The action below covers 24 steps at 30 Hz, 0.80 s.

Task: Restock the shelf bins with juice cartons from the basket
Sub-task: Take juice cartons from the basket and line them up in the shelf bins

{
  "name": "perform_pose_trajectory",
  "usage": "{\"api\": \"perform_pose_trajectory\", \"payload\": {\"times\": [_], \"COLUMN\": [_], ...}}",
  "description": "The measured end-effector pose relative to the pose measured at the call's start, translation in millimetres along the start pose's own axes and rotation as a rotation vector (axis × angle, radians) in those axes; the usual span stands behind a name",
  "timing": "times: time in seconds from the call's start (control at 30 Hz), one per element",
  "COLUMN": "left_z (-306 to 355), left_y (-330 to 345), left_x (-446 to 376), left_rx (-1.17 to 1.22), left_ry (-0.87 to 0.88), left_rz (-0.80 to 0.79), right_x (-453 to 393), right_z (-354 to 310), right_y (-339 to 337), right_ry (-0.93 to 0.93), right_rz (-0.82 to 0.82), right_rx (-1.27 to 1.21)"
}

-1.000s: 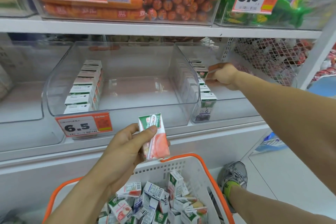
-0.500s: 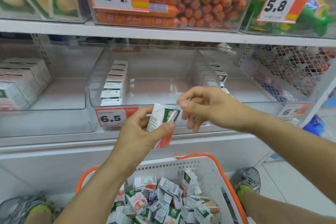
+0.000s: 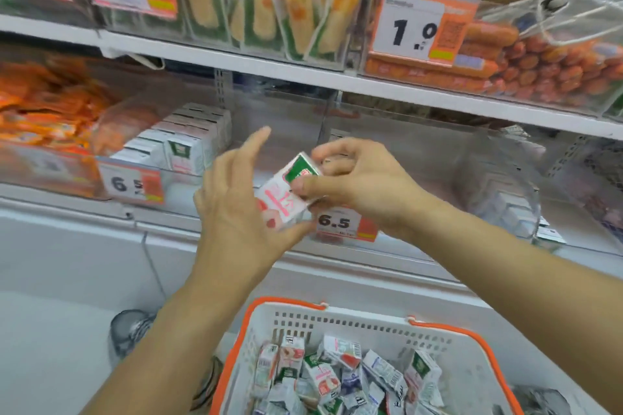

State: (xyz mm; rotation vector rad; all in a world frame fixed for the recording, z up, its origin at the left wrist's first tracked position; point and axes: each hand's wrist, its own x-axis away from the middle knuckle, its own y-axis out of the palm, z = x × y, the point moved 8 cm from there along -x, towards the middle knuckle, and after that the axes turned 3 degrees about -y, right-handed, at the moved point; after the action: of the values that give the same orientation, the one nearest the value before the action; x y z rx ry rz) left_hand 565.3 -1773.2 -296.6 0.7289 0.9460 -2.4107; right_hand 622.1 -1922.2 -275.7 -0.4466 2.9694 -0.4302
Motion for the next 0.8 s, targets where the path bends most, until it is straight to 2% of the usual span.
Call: {"api": "perform_pose_trajectory", "payload": {"times": [0.07,0.13,0.27,0.4,0.57,0.7,0.8], "left_z": [-36.3,-76.1,-139.5,-159.9,-172.0,-172.9,-172.1], "left_y": [-18.0,-31.5,-31.4,-16.5,-15.0,-13.7,-14.3], "left_x": [-6.2,-11.0,-17.5,-22.8,-21.4,-19.8,-18.9], "left_rx": [0.043,0.033,0.035,0.038,0.036,0.025,0.017], "left_ry": [-0.131,-0.247,-0.495,-0.537,-0.503,-0.484,-0.491], "left_rz": [0.081,0.187,0.315,0.309,0.321,0.313,0.297], "right_x": [-21.2,-44.3,-101.2,-148.4,-191.7,-201.6,-200.1], "right_z": [-31.4,-53.7,-64.9,-59.1,-34.4,-18.6,-10.5], "right_y": [7.8,26.4,71.1,121.6,174.1,196.5,200.8], "right_ry": [-0.261,-0.432,-0.514,-0.503,-0.496,-0.547,-0.58], "right_rz": [0.103,0.137,0.15,0.085,0.021,-0.039,-0.077], "right_rx": [0.218,0.334,0.403,0.575,0.762,1.004,1.07]}}
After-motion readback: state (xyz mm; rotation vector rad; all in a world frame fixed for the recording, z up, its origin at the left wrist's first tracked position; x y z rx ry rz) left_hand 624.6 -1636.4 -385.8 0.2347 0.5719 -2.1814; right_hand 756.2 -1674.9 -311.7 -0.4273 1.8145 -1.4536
